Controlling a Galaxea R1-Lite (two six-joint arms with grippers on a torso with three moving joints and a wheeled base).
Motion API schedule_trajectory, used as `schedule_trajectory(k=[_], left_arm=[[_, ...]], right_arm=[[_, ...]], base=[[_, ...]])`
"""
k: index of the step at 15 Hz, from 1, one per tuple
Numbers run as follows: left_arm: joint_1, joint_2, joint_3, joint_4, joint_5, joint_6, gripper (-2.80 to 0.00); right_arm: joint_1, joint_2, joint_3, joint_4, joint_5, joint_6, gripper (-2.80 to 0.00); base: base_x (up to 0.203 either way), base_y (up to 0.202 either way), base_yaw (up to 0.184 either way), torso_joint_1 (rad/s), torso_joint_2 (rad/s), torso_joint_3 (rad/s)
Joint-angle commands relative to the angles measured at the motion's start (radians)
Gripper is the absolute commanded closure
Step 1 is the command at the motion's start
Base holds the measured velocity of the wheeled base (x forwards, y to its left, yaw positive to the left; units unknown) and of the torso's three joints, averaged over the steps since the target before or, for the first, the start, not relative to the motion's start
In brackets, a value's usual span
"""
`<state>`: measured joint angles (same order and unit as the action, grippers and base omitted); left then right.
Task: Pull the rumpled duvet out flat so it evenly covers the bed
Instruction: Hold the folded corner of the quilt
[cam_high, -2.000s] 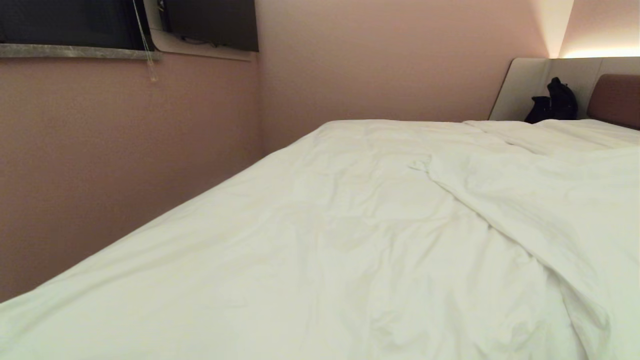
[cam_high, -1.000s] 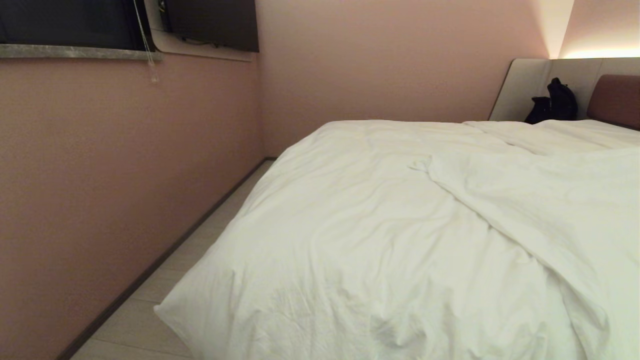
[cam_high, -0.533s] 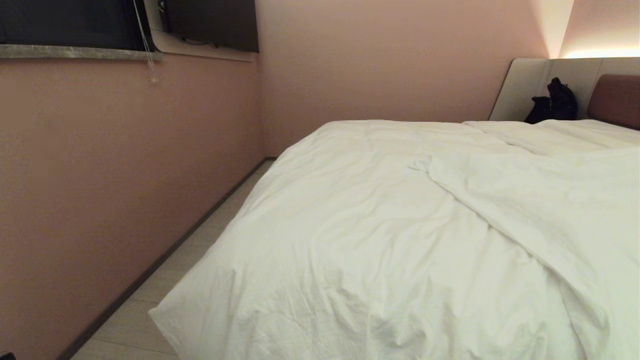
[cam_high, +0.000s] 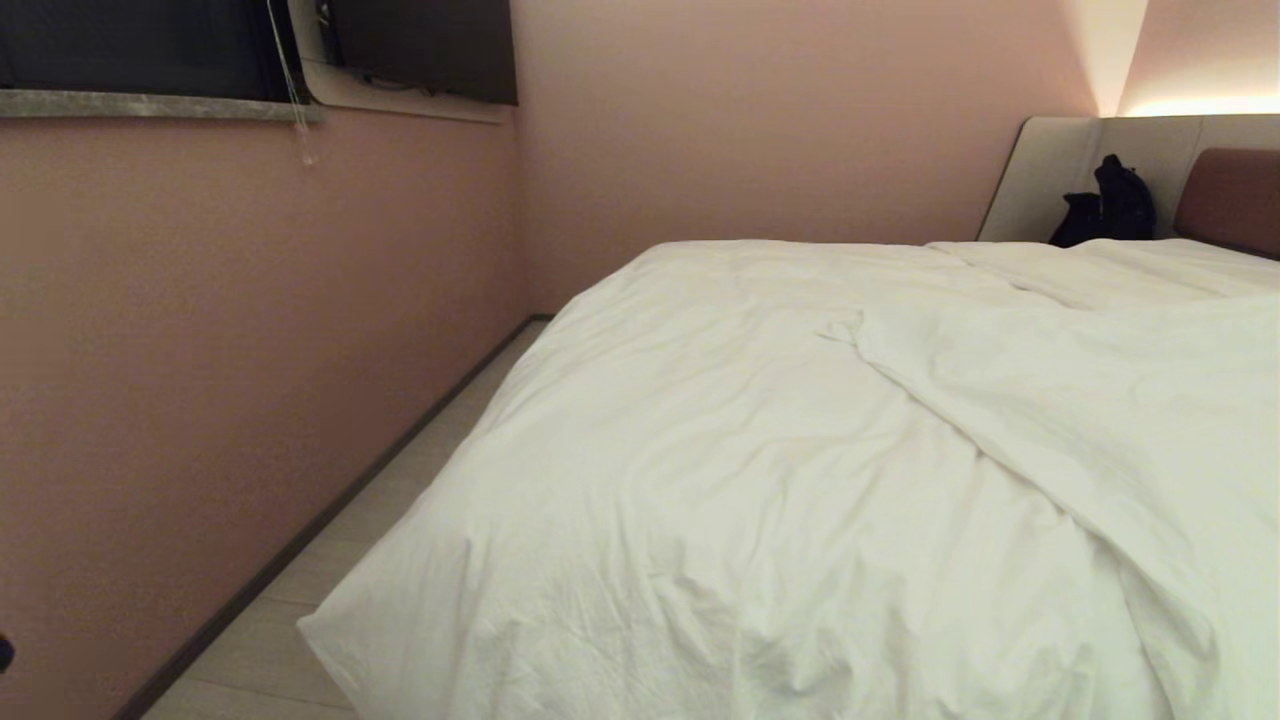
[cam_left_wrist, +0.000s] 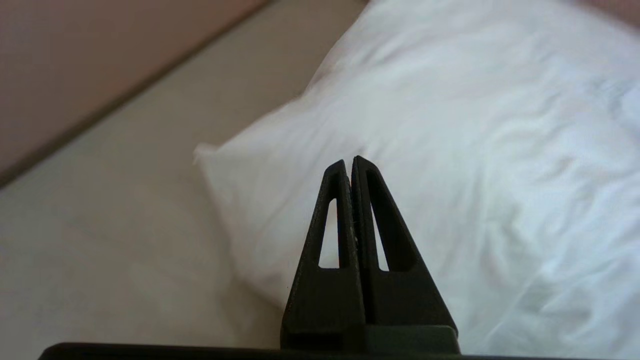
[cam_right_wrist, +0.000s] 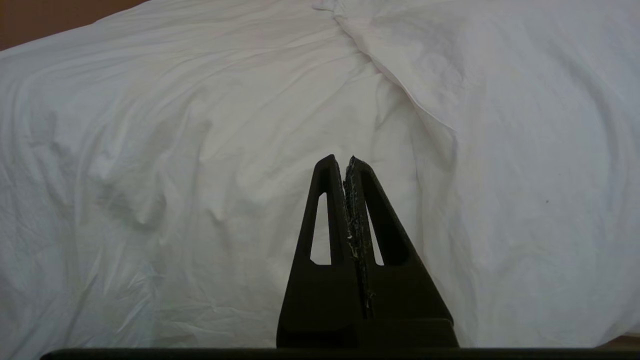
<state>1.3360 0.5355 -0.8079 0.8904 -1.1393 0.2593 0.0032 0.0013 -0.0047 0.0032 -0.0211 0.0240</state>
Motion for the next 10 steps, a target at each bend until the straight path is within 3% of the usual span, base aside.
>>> schedule_trajectory(k=[1,3,5,10], left_arm=[[0.000,-0.097,-0.064,0.001,-0.028,-0.122,0.00],[-0.001,-0.124,-0.142,-0.003,-0.058,-0.277,0.00],[-0.008,-0.127,-0.177,-0.004,-0.062,-0.339,0.00],[-0.026,-0.137,-0.195,-0.002,-0.057,-0.367,0.00]], right_arm=[[0.001,0.000,0.000,0.000,0.000,0.001,0.00],[0.000,0.000,0.000,0.000,0.000,0.001,0.00],[0.000,0.000,0.000,0.000,0.000,0.001,0.00],[0.001,0.000,0.000,0.000,0.000,0.001,0.00]], base=[[0.000,0.000,0.000,0.000,0.00,0.000],[0.000,0.000,0.000,0.000,0.00,0.000],[0.000,0.000,0.000,0.000,0.00,0.000],[0.000,0.000,0.000,0.000,0.00,0.000]])
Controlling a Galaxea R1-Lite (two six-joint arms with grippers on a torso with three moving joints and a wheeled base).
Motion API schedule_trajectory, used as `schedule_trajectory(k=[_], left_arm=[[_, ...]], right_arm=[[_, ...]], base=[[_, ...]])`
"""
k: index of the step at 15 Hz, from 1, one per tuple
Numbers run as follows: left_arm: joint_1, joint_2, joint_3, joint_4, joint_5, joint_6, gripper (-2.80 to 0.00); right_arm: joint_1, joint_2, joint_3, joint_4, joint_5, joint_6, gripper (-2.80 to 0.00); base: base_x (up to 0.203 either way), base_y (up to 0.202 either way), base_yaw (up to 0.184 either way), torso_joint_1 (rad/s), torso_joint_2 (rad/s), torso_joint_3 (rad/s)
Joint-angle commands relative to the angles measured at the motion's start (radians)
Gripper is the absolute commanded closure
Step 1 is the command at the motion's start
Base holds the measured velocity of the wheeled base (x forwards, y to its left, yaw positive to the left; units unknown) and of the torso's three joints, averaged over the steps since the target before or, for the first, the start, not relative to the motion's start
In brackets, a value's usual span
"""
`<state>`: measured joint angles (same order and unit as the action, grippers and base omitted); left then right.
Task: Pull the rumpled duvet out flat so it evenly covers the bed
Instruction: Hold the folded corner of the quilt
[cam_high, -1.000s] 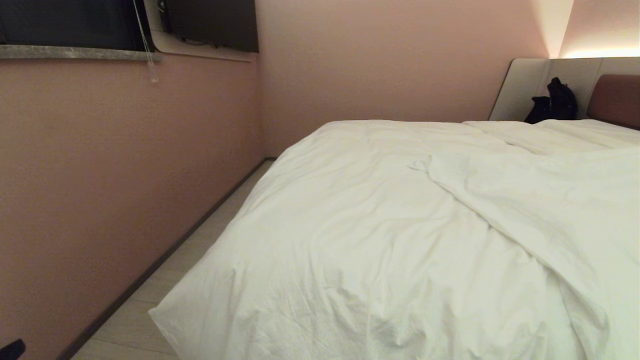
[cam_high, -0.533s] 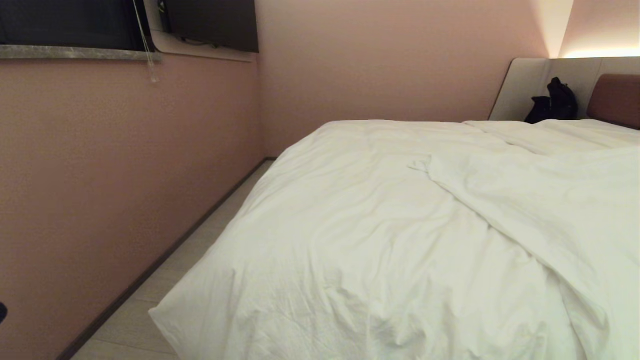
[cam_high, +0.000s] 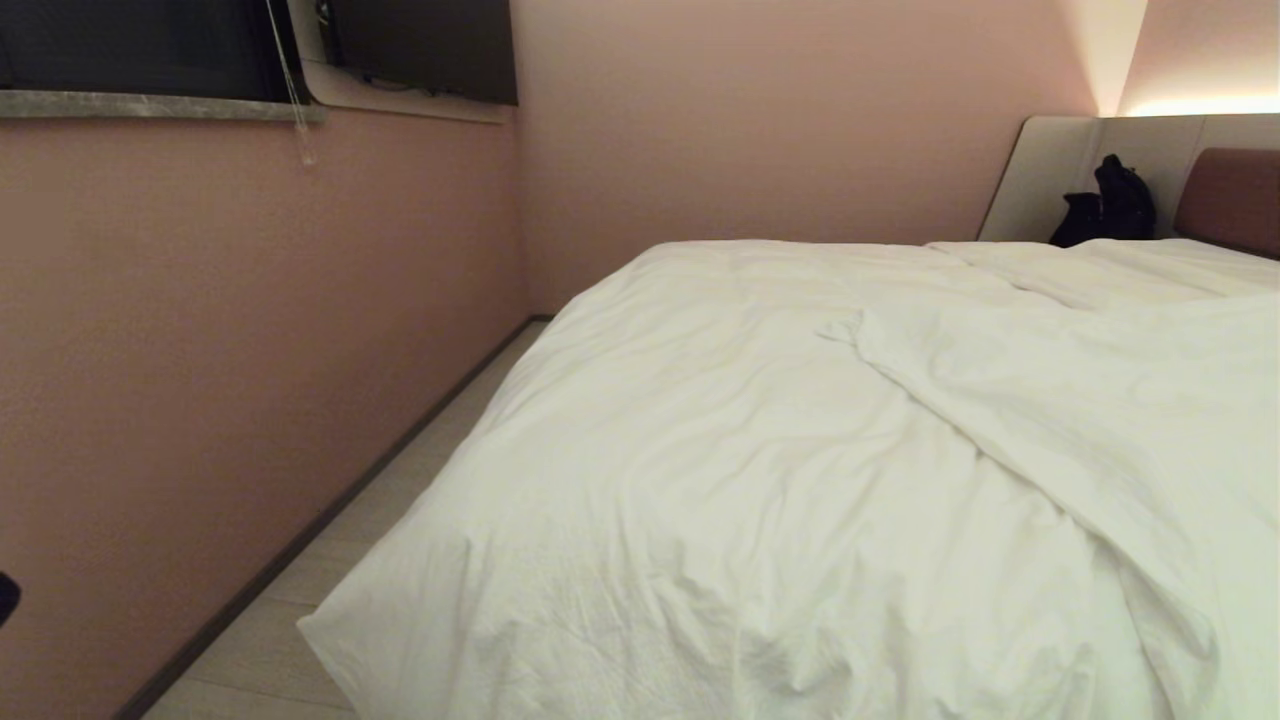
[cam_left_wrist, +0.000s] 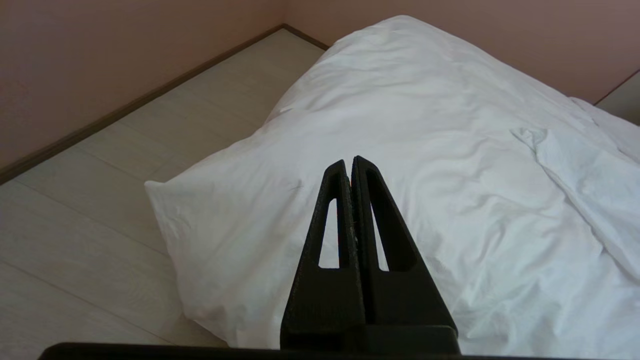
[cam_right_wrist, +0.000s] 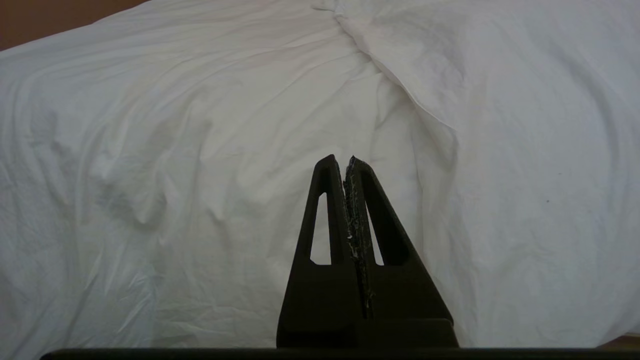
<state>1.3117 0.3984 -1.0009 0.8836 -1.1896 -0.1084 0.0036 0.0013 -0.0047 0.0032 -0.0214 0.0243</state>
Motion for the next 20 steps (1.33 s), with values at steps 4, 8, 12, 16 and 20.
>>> schedule_trajectory(k=[4,8,12,16,20], left_arm=[[-0.008,-0.003,-0.001,0.005,0.004,-0.019,0.00],[-0.201,0.031,-0.040,0.001,0.221,-0.063,0.00],[-0.467,0.054,-0.034,-0.045,0.633,-0.080,0.00],[-0.765,0.022,0.034,-0.213,0.998,-0.102,0.00],[-0.970,-0.043,0.123,-0.254,1.196,-0.099,0.00]], right_arm=[[0.001,0.000,0.000,0.000,0.000,0.000,0.00],[-0.001,0.000,0.000,0.000,0.000,0.000,0.00],[0.001,0.000,0.000,0.000,0.000,0.000,0.00],[-0.001,0.000,0.000,0.000,0.000,0.000,0.00],[0.001,0.000,0.000,0.000,0.000,0.000,0.00]], base=[[0.000,0.000,0.000,0.000,0.00,0.000],[0.000,0.000,0.000,0.000,0.00,0.000],[0.000,0.000,0.000,0.000,0.00,0.000],[0.000,0.000,0.000,0.000,0.00,0.000],[0.000,0.000,0.000,0.000,0.00,0.000]])
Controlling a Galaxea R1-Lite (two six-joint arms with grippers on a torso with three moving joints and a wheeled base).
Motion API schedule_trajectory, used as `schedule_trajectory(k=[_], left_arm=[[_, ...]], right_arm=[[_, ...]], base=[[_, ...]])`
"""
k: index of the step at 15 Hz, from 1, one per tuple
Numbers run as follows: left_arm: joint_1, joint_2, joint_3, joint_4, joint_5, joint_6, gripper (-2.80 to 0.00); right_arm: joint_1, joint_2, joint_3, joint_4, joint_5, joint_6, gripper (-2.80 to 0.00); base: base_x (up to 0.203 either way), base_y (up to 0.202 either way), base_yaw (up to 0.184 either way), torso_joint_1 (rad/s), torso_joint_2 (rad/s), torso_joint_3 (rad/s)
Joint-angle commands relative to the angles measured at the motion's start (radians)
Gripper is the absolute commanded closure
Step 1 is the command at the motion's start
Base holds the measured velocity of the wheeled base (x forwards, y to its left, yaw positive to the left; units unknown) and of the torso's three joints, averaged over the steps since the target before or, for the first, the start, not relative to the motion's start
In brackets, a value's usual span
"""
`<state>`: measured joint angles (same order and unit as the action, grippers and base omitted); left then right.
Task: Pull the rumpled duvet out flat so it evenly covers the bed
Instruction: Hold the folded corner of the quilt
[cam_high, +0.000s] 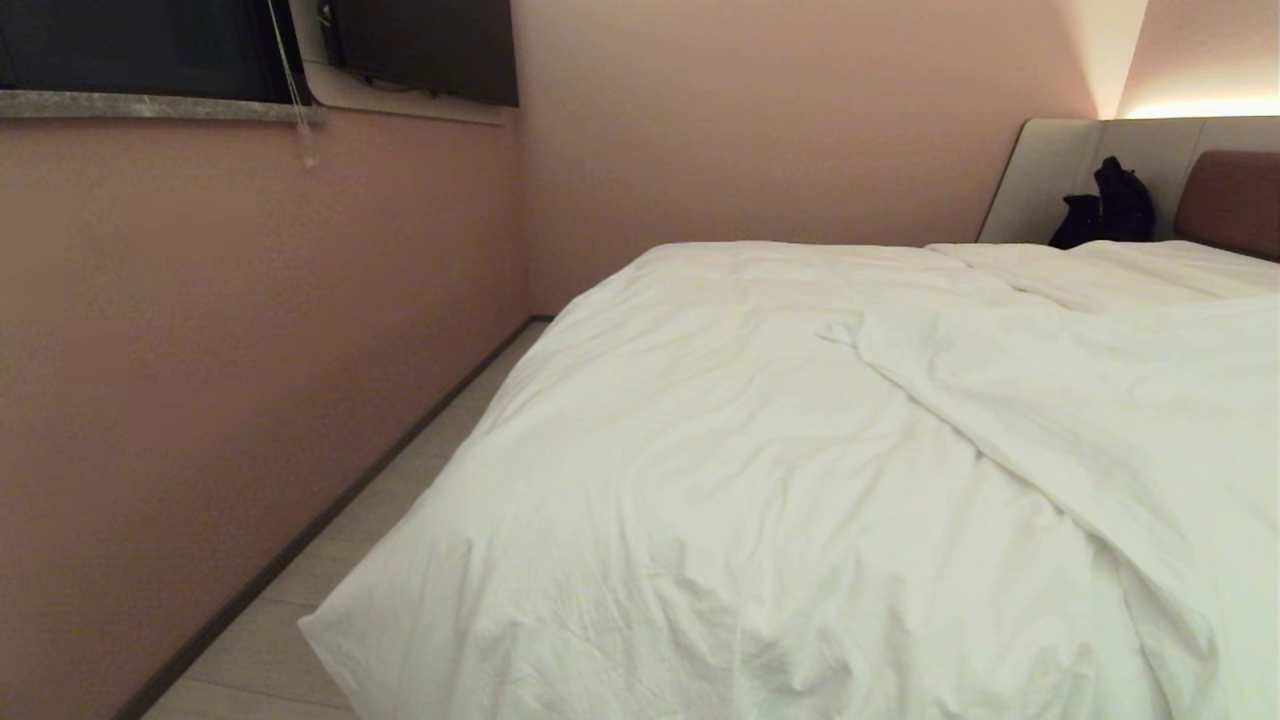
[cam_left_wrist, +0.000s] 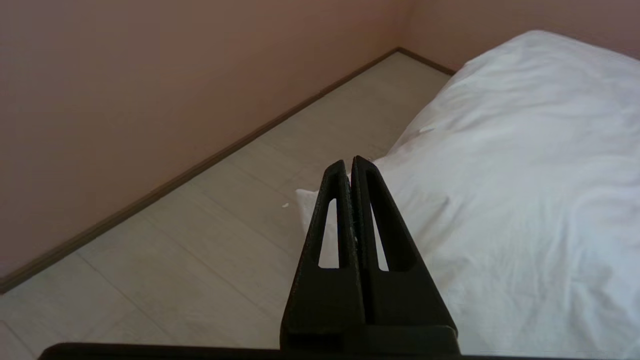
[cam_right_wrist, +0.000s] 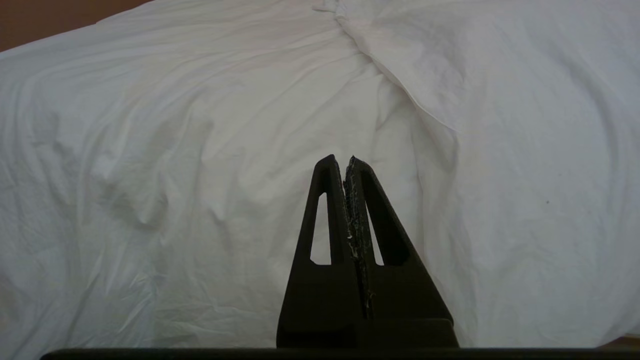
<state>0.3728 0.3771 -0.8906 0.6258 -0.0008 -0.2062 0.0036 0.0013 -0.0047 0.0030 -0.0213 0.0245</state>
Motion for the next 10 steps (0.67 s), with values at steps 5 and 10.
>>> schedule_trajectory(k=[5,10], left_arm=[[-0.169,-0.096,0.107,-0.002,0.107,0.013,0.00],[-0.255,-0.091,0.240,-0.173,0.116,0.031,0.00]], right_arm=[[0.001,0.002,0.000,0.000,0.000,0.000,0.00],[0.001,0.000,0.000,0.000,0.000,0.000,0.00]], base=[[0.000,0.000,0.000,0.000,0.00,0.000],[0.000,0.000,0.000,0.000,0.00,0.000]])
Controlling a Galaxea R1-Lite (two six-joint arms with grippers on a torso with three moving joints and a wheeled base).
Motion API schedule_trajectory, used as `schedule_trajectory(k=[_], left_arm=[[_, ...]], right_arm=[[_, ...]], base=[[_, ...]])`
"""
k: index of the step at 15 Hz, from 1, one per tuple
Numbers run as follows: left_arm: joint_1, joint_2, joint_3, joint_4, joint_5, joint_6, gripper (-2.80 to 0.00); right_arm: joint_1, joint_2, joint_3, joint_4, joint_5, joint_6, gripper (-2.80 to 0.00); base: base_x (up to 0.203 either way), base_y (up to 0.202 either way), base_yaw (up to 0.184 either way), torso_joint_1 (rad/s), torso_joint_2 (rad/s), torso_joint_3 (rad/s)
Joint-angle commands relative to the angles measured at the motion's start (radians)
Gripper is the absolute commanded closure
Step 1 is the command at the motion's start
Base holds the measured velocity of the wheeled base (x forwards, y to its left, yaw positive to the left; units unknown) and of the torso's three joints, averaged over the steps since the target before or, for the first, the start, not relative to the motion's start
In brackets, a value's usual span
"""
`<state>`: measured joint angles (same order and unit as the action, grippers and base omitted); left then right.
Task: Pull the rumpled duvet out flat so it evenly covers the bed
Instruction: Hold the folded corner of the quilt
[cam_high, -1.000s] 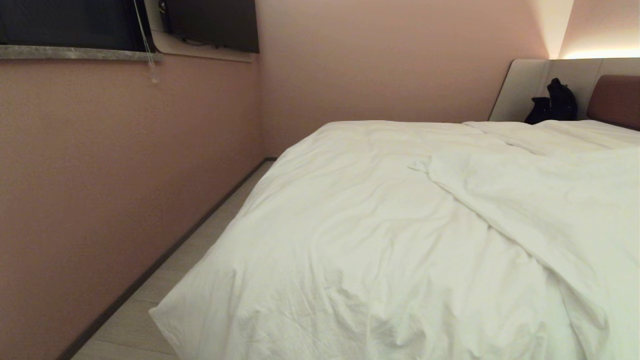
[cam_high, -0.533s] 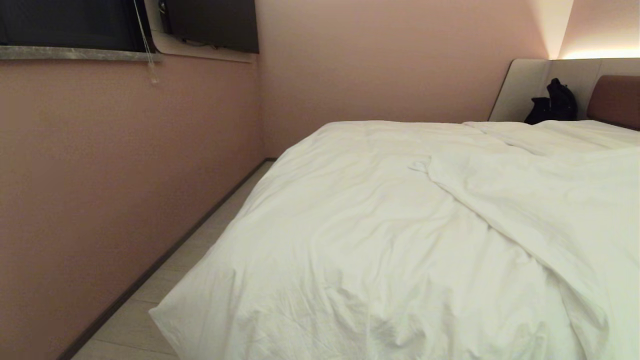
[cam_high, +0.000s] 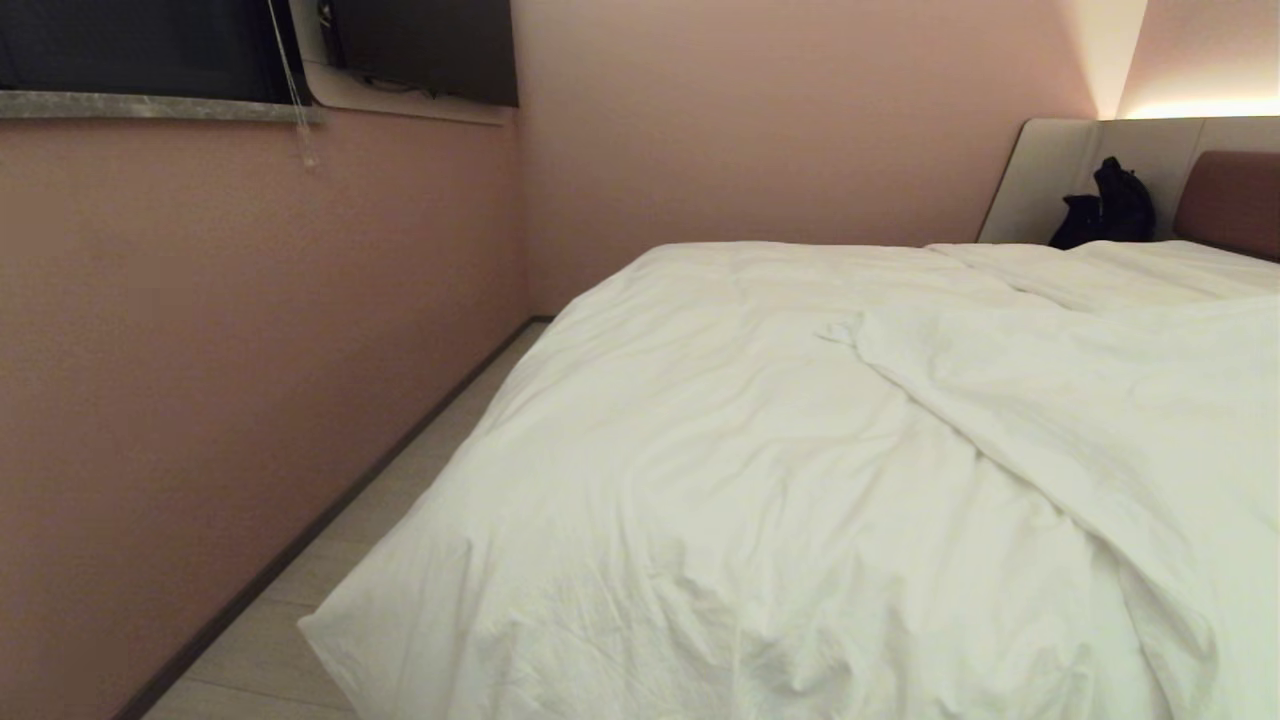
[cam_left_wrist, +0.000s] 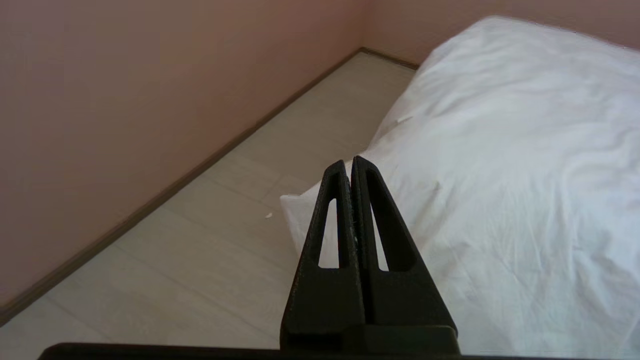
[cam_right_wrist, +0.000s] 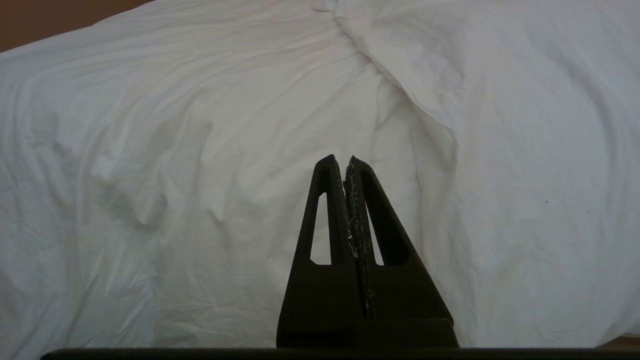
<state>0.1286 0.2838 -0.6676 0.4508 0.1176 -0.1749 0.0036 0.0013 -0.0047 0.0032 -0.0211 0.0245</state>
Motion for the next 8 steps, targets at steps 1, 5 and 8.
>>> schedule_trajectory(k=[1,5,8], left_arm=[[-0.034,0.003,0.031,-0.001,0.009,0.000,0.00],[-0.160,-0.047,0.077,-0.001,0.063,0.004,0.00],[-0.143,-0.167,0.175,-0.032,0.043,0.061,0.00]], right_arm=[[-0.001,0.000,0.000,0.000,0.000,0.000,0.00],[-0.001,0.000,0.000,0.000,0.000,0.000,0.00],[0.001,0.000,0.000,0.000,0.000,0.000,0.00]], base=[[0.000,0.000,0.000,0.000,0.00,0.000],[0.000,0.000,0.000,0.000,0.00,0.000],[0.000,0.000,0.000,0.000,0.00,0.000]])
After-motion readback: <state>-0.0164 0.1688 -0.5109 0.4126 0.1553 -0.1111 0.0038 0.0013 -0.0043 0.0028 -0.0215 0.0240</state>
